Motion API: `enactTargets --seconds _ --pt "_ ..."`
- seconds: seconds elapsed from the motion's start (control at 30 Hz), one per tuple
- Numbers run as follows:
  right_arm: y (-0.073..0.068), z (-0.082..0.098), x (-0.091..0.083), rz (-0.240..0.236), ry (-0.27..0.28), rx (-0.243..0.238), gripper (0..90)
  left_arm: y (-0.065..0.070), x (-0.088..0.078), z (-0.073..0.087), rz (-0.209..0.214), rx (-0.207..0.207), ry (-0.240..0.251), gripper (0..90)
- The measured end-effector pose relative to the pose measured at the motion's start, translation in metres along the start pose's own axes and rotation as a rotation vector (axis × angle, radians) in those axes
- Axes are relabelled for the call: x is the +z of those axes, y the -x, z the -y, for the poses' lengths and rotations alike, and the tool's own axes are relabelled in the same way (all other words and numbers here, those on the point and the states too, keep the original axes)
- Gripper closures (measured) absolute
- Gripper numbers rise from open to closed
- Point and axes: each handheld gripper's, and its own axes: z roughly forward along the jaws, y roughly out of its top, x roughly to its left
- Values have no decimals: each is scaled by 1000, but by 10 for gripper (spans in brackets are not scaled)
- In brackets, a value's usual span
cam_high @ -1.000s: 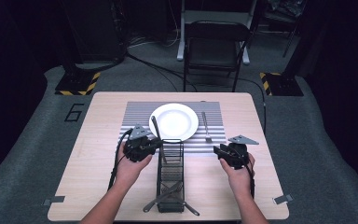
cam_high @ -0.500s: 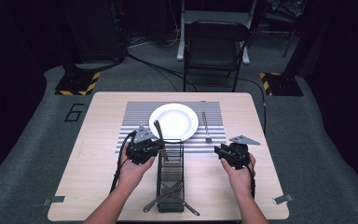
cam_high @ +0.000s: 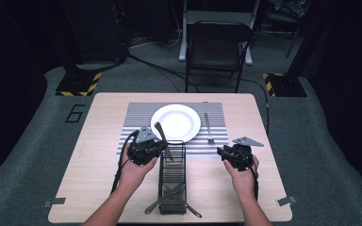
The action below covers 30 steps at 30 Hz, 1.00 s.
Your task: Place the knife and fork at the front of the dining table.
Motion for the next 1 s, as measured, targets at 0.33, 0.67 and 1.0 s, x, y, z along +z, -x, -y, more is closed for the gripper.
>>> enactTargets --seconds 0.33,0.67,1.0 --pt "1 0 0 0 1 0 647 1 -16 -11 10 -13 22 829" --pt "0 0 -1 -1 6 4 648 2 -33 -19 25 -16 44 829" --pt "2 -1 -4 4 16 8 649 1 -52 -31 19 -19 53 829"
